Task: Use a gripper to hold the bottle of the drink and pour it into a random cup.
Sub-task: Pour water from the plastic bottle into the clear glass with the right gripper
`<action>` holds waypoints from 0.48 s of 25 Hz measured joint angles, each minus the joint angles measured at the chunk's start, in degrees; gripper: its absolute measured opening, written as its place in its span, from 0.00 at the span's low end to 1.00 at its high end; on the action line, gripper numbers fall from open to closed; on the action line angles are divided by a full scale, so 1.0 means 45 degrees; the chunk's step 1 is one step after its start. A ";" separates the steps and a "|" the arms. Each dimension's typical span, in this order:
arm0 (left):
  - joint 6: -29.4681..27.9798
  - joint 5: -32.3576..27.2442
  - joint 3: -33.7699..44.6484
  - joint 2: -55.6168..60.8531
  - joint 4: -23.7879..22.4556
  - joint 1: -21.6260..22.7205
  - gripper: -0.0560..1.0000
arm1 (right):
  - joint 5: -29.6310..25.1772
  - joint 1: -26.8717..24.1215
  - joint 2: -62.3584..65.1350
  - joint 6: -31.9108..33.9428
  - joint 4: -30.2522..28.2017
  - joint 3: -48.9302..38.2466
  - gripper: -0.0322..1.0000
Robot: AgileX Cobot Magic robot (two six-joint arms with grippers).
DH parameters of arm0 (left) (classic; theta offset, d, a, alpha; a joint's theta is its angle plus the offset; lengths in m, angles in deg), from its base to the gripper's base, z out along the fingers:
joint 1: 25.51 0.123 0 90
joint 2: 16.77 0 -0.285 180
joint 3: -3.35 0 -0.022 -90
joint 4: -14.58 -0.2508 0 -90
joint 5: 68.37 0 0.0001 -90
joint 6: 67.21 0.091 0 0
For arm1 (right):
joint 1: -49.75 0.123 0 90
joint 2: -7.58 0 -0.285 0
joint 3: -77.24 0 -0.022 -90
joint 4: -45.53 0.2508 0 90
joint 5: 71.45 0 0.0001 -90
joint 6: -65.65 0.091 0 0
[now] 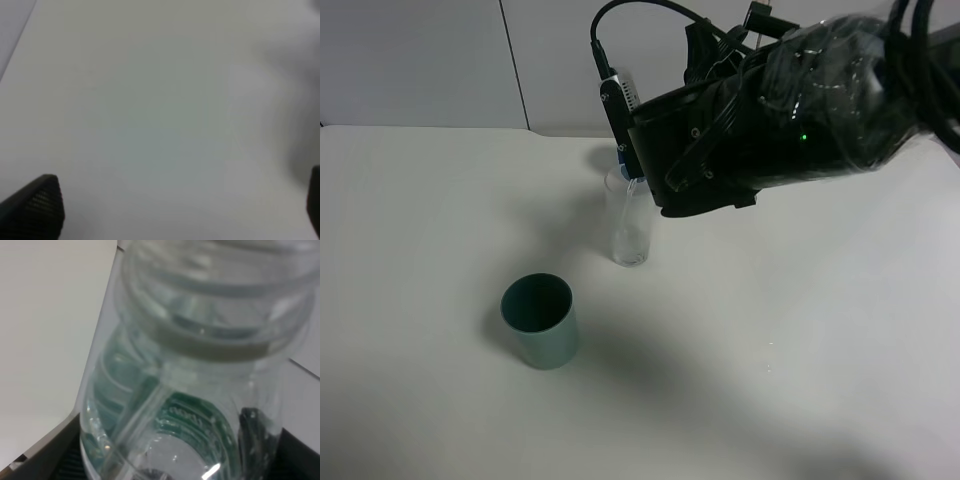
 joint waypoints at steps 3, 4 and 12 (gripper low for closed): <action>0.0000 0.0000 0.0000 0.0000 0.0000 0.0000 0.98 | 0.0000 0.0000 0.0000 -0.0094 0.0000 0.0000 0.58; 0.0000 0.0000 0.0000 0.0000 0.0000 0.0000 0.98 | 0.0000 0.0000 0.0000 -0.0094 0.0000 0.0000 0.58; 0.0000 0.0000 0.0000 0.0000 -0.0013 0.0000 0.98 | -0.0174 0.0000 0.0000 -0.0414 0.0000 0.0000 0.58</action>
